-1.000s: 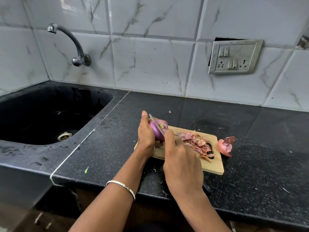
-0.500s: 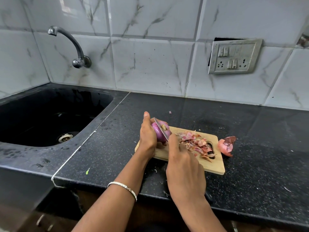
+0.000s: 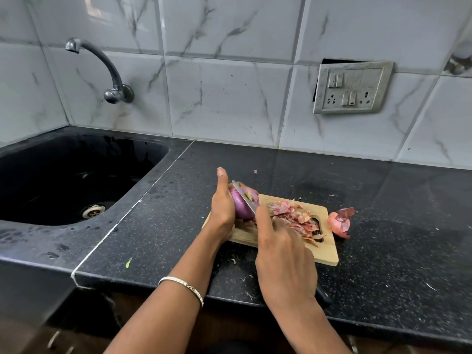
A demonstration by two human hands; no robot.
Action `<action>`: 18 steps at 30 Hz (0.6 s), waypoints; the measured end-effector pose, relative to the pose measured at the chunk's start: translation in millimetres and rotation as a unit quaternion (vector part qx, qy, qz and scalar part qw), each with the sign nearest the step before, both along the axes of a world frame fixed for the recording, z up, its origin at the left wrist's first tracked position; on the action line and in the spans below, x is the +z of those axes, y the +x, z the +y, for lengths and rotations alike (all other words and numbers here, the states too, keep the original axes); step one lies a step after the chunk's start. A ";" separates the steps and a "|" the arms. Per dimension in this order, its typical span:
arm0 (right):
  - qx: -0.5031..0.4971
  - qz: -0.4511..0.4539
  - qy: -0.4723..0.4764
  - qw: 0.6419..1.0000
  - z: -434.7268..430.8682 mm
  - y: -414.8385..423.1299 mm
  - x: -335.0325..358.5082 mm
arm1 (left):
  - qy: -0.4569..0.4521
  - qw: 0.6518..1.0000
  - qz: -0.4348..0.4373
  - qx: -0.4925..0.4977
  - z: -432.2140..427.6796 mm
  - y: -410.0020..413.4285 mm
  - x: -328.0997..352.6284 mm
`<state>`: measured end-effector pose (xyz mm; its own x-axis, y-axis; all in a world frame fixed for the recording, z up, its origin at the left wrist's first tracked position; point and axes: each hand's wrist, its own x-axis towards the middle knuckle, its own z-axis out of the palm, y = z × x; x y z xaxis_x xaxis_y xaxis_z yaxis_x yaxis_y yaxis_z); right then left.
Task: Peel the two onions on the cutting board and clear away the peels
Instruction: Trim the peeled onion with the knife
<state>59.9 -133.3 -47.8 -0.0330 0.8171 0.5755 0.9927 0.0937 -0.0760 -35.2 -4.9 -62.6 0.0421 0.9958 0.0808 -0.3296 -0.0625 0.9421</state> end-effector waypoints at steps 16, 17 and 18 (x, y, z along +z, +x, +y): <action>0.058 0.015 0.062 0.996 27.9 14.2 2.6 | -0.041 0.995 -0.054 -0.070 -4.2 -10.3 11.6; 0.056 0.020 0.061 0.996 28.3 15.6 3.8 | -0.046 0.995 -0.055 -0.076 -4.8 -11.4 12.1; 0.055 0.031 0.058 0.996 29.3 17.2 5.0 | -0.052 0.994 -0.055 -0.079 -3.7 -12.6 11.7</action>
